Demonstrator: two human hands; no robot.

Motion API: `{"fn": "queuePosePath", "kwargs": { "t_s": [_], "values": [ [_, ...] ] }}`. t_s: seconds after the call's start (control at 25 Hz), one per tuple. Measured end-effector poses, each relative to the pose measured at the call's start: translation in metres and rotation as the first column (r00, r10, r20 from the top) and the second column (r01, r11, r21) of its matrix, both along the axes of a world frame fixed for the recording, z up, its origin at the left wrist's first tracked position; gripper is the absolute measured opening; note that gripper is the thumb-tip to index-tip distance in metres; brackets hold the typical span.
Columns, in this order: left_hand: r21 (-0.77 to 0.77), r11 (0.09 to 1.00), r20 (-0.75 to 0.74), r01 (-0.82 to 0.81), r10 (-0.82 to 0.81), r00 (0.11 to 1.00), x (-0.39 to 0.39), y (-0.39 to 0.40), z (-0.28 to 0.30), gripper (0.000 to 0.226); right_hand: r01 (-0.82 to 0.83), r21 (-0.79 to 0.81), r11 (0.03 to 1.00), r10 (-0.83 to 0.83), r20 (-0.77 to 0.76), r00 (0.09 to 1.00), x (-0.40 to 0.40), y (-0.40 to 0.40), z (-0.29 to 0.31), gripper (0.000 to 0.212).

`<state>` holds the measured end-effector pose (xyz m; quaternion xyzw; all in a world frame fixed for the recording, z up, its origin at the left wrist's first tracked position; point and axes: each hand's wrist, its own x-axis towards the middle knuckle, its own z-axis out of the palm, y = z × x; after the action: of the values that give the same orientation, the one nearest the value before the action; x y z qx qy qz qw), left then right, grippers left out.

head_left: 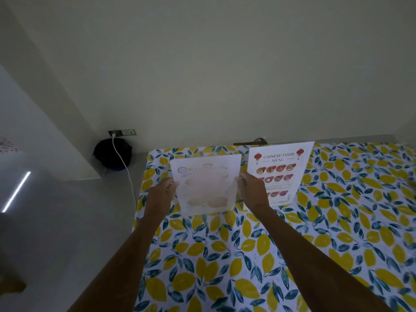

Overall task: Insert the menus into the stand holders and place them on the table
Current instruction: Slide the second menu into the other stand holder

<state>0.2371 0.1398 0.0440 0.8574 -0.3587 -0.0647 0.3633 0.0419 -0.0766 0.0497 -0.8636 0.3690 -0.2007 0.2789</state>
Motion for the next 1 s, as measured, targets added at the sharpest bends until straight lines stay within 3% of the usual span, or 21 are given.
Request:
{"fn": "queuePosePath", "kwargs": {
  "t_s": [0.56, 1.0],
  "values": [
    [0.025, 0.999, -0.085, -0.042, 0.044, 0.995, 0.020, -0.012, -0.010, 0.027, 0.077, -0.082, 0.994, -0.079, -0.019, 0.997, 0.019, -0.006, -0.009, 0.024],
    [0.025, 0.997, -0.018, -0.068, 0.069, 0.997, 0.004, -0.013, 0.007, 0.020, 0.069, -0.025, 0.997, -0.070, -0.078, 0.995, 0.010, 0.005, -0.004, 0.028]
  ]
}}
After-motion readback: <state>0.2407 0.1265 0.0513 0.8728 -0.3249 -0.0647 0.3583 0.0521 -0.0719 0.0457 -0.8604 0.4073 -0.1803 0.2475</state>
